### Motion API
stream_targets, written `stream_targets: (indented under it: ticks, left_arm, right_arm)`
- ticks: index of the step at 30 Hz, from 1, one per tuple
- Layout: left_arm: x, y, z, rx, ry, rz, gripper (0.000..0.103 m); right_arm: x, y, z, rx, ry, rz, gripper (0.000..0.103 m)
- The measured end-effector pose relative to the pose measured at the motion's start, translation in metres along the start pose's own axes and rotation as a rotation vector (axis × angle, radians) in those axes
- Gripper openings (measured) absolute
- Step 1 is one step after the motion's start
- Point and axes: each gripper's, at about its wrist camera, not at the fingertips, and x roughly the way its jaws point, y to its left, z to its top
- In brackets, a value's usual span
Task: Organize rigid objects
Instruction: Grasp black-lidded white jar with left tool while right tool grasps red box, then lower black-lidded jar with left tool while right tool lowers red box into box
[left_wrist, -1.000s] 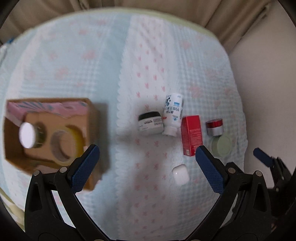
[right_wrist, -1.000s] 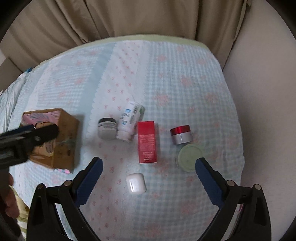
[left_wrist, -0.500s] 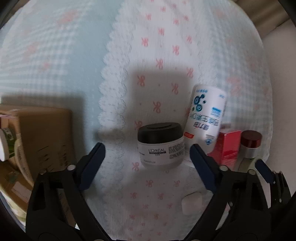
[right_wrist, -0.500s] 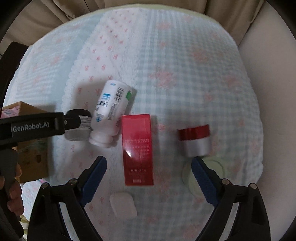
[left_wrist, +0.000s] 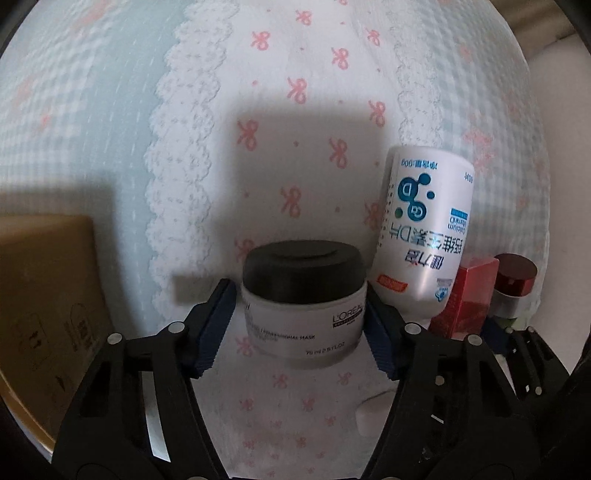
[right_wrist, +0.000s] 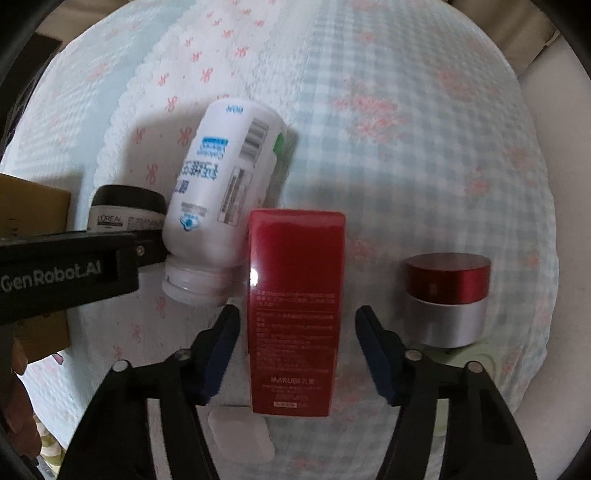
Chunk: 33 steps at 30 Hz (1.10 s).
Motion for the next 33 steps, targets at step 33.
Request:
stream_targets:
  ticks: [33]
  left_arm:
    - [-0.259,-0.006,-0.100,0.146,-0.385,-0.081,0.054]
  right_arm:
    - [-0.219,-0.002,-0.065,0.169,-0.267,0.074,0.038]
